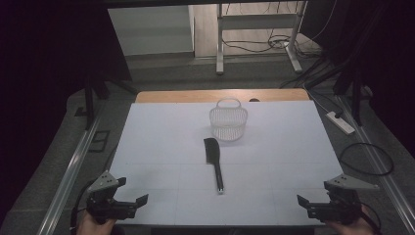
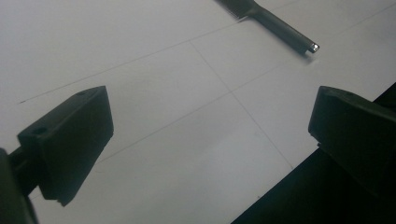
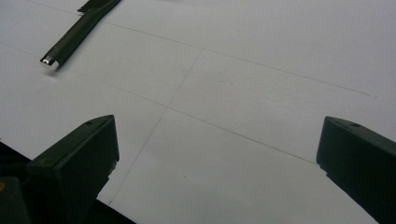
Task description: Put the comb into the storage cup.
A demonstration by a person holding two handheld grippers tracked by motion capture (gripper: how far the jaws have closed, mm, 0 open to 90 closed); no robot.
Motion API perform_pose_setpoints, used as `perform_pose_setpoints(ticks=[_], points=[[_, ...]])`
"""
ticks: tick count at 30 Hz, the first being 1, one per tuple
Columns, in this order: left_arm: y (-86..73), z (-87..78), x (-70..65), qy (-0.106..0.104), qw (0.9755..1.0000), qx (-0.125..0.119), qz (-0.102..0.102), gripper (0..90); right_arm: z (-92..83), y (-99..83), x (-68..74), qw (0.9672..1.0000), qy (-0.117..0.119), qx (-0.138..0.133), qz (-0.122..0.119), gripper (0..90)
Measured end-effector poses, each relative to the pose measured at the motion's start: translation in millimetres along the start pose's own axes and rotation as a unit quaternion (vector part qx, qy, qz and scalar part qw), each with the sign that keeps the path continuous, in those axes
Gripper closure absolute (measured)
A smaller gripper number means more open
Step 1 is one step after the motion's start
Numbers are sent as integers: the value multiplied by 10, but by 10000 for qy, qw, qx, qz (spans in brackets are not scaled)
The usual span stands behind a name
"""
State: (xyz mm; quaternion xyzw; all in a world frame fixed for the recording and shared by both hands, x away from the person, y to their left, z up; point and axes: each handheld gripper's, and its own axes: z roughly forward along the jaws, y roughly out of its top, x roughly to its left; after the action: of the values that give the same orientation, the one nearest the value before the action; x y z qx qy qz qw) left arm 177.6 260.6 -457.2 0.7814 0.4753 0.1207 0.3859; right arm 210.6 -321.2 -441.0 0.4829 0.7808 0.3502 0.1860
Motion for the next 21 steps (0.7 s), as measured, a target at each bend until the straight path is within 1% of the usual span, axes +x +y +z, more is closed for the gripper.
perform_pose_setpoints(ticks=[3,7,9,15,21], points=[[-1,-2,0,13,10000,11,4,10,-6,-2,1,10000,16,-38,7,0],[-6,-3,13,15,10000,3,-76,13,-20,-5,10,10000,13,-95,-25,0],[-4,1,19,14,9999,27,-105,15,-16,-3,15,10000,25,-78,-46,0],[2,12,12,38,9999,79,-80,17,-10,-2,12,10000,39,-54,-44,0],[2,13,20,26,9999,104,-112,17,-8,0,18,9999,36,-40,-90,0]])
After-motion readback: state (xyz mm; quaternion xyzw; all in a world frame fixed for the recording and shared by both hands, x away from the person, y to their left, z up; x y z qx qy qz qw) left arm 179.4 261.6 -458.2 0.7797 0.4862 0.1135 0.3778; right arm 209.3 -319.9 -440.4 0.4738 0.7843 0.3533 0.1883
